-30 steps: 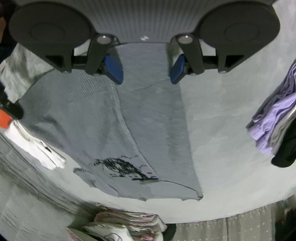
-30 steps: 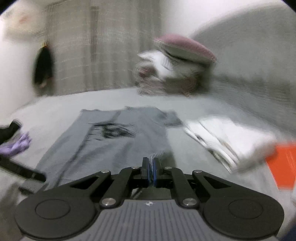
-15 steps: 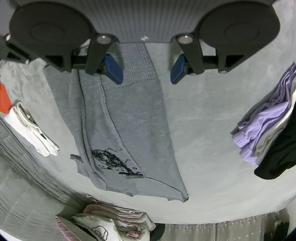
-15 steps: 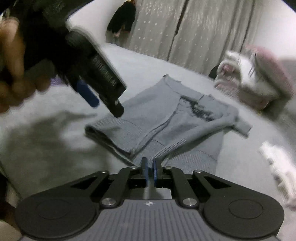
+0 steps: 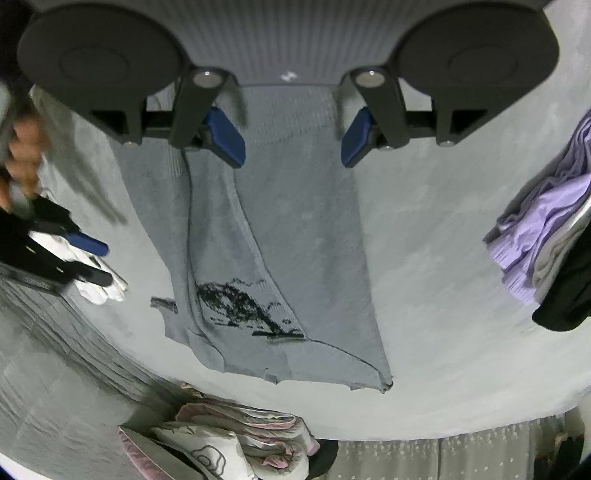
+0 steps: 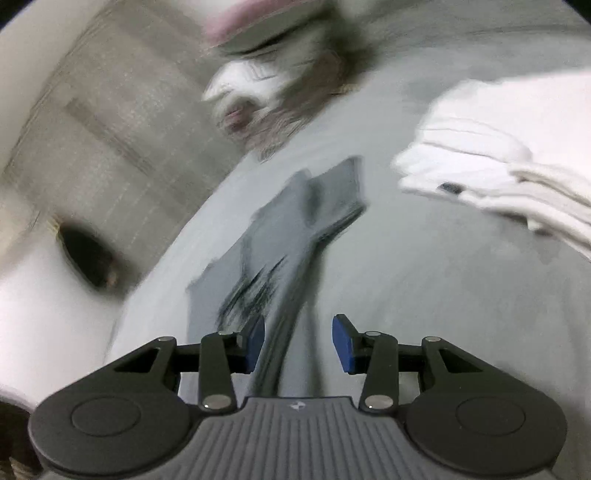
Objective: Fold clothes
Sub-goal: 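Fold that side and its sleeve over the sweater center, open the right gripper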
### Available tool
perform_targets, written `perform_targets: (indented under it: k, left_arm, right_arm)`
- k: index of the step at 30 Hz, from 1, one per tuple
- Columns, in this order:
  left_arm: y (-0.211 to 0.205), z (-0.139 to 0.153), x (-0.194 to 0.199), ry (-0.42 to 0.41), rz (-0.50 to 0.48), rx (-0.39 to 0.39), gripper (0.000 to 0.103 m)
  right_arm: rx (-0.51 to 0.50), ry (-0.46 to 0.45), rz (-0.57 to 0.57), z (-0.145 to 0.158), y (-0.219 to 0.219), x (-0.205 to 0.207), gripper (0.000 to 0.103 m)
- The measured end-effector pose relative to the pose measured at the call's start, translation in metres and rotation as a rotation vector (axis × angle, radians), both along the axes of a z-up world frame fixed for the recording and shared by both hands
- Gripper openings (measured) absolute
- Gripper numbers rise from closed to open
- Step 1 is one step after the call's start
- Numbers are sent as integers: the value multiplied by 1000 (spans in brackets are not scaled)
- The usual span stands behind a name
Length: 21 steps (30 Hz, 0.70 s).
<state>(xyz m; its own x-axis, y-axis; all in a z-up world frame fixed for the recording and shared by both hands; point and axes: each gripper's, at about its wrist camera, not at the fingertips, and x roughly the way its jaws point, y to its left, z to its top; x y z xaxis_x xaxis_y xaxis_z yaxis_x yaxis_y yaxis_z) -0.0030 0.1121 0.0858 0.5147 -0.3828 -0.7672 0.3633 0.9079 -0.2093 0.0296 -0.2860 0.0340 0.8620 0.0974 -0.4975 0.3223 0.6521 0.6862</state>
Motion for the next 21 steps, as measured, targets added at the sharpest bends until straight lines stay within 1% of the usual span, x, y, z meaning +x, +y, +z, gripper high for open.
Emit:
perform_targets:
  k: [3, 6, 10, 13, 14, 15, 16, 17, 19, 21]
  left_arm:
    - [1, -2, 10, 15, 19, -6, 60]
    - [1, -6, 19, 34, 32, -11, 60]
    - [4, -9, 28, 53, 35, -20, 60]
    - [7, -11, 36, 68, 38, -33, 60]
    - [8, -12, 39, 73, 40, -37, 60]
    - [9, -12, 41, 77, 43, -41, 60]
    - [10, -12, 43, 79, 46, -45, 60]
    - [11, -12, 44, 81, 52, -47, 60]
    - [14, -12, 47, 84, 71, -53, 60]
    - [18, -11, 48, 91, 94, -68, 60]
  right_arm:
    - [13, 59, -52, -11, -25, 42, 41]
    - [17, 100, -98, -18, -42, 74, 41]
    - [43, 104, -132, -26, -54, 107, 41]
    - [46, 98, -148, -30, -55, 132, 41]
    - [46, 95, -148, -30, -56, 140, 40]
    - [46, 93, -149, -31, -56, 148, 35]
    - [37, 92, -143, -30, -55, 155, 16]
    - [24, 87, -135, -26, -54, 161, 10]
    - [-22, 44, -125, -15, -47, 168, 10]
    - [-103, -21, -104, 1, -34, 171, 10]
